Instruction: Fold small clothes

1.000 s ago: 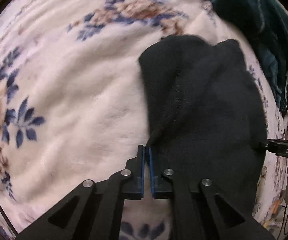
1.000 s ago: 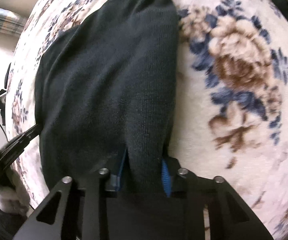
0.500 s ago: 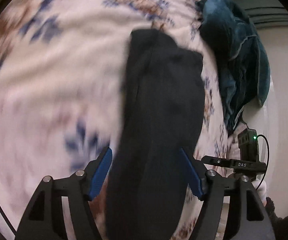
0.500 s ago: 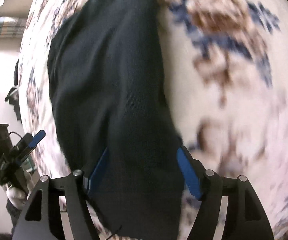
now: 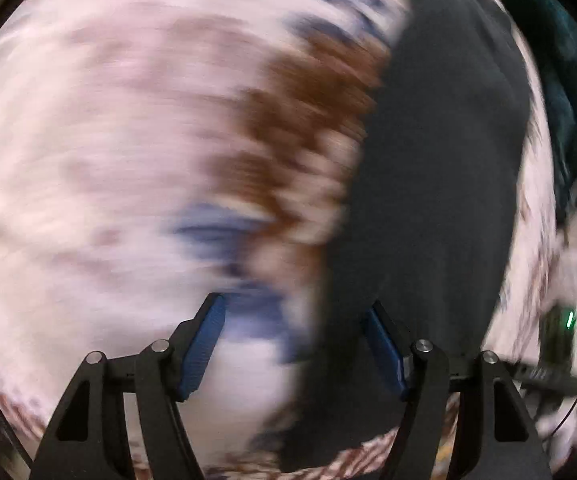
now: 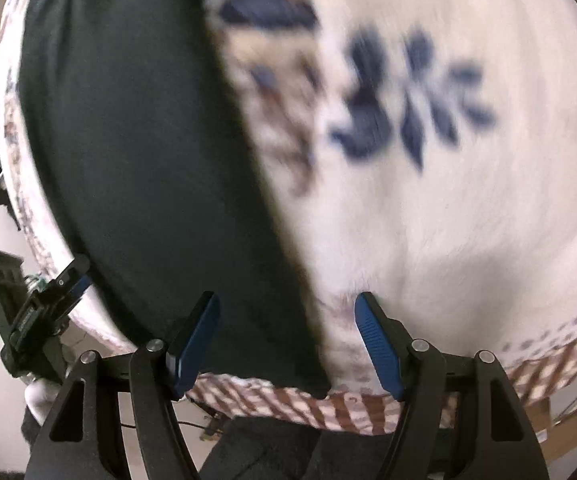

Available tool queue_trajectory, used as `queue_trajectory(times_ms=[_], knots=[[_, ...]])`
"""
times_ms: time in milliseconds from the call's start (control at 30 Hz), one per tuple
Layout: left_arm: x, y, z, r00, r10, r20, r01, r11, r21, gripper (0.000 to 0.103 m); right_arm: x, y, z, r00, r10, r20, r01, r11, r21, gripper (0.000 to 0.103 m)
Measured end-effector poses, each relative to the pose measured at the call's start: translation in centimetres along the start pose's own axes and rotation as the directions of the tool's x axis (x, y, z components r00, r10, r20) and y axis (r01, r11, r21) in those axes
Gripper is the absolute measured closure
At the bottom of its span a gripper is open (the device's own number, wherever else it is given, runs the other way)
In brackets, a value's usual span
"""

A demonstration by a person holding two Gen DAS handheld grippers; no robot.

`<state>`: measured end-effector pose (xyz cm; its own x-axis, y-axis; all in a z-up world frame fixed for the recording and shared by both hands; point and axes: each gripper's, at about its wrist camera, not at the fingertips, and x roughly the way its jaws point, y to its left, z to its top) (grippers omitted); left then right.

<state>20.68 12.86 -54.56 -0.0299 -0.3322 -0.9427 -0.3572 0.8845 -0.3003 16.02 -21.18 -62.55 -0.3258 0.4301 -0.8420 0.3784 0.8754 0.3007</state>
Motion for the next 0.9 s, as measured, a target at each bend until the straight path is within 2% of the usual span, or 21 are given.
queue_trajectory(times_ms=[67, 133, 200, 300, 367, 400, 433, 533, 600, 633, 667, 700, 767, 833, 900], knots=[[-1.2, 0.8, 0.5, 1.0, -0.014, 0.018, 0.015, 0.999, -0.043, 0.036, 0.6, -0.3, -0.5, 1.0, -0.015, 0.024, 0.015, 1.0, 0.009, 0.031], [-2.8, 0.1, 1.3, 0.996, -0.056, 0.07, 0.06, 0.996, -0.059, 0.036, 0.6, -0.1, -0.9, 0.999, -0.012, 0.051, 0.011, 1.0, 0.01, 0.031], [-3.3, -2.5, 2.9, 0.991, -0.094, 0.092, 0.094, 0.996, 0.004, 0.036, 0.9, 0.2, -1.5, 0.998, -0.001, 0.067, 0.0, 1.0, 0.011, 0.031], [-2.3, -7.9, 6.6, 0.988, -0.081, 0.135, 0.064, 0.99, 0.123, 0.036, 0.7, 0.4, -1.7, 0.996, 0.01, 0.085, -0.011, 1.0, 0.014, 0.031], [-0.9, -9.4, 8.8, 0.986, -0.014, 0.169, -0.014, 0.987, 0.162, 0.036, 0.7, 1.7, -1.5, 0.995, 0.014, 0.095, -0.016, 1.0, 0.022, 0.031], [-0.2, -9.8, 10.5, 0.978, 0.063, 0.2, -0.096, 0.982, 0.16, 0.036, 0.5, 1.8, -1.3, 0.995, 0.017, 0.103, -0.02, 1.0, 0.02, 0.031], [0.2, -8.9, 11.5, 0.972, 0.107, 0.211, -0.14, 0.979, 0.148, 0.036, 0.2, 1.7, -1.2, 0.994, 0.016, 0.11, -0.018, 1.0, 0.018, 0.031], [-0.3, -6.0, 12.4, 0.97, 0.124, 0.209, -0.148, 0.984, 0.101, 0.033, -0.5, 1.9, -1.0, 0.99, -0.004, 0.14, 0.002, 1.0, 0.014, 0.031], [-1.1, -4.4, 11.9, 0.956, 0.193, 0.221, -0.216, 0.973, 0.086, 0.035, -0.9, 1.8, -0.8, 0.988, 0.009, 0.152, -0.012, 1.0, 0.019, 0.031], [-1.4, -3.4, 11.4, 0.958, 0.202, 0.204, -0.22, 0.973, 0.07, 0.036, -1.0, 1.7, -0.9, 0.988, 0.023, 0.155, -0.027, 0.999, 0.025, 0.031], [-1.7, -2.6, 10.9, 0.967, 0.17, 0.189, -0.182, 0.982, 0.048, 0.036, -1.0, 1.5, -1.0, 0.987, 0.031, 0.156, -0.036, 0.999, 0.028, 0.031], [-2.1, -1.5, 9.9, 0.979, 0.108, 0.171, -0.112, 0.994, 0.015, 0.036, -1.4, 0.9, -0.4, 0.988, 0.04, 0.151, -0.045, 0.998, 0.031, 0.031], [-2.1, -0.9, 7.9, 0.992, 0.009, 0.124, -0.008, 1.0, -0.008, 0.036, -1.4, 0.4, -0.8, 0.988, 0.059, 0.144, -0.064, 0.997, 0.035, 0.031], [-1.8, -1.2, 5.7, 0.994, -0.073, 0.076, 0.072, 0.997, 0.004, 0.036, -1.3, 0.1, -1.4, 0.988, 0.075, 0.132, -0.08, 0.996, 0.035, 0.031], [-0.5, -2.1, 3.2, 0.989, -0.147, 0.0, 0.147, 0.989, 0.031, 0.035, -1.3, 0.0, -2.1, 0.988, 0.099, 0.116, -0.103, 0.994, 0.029, 0.031]])
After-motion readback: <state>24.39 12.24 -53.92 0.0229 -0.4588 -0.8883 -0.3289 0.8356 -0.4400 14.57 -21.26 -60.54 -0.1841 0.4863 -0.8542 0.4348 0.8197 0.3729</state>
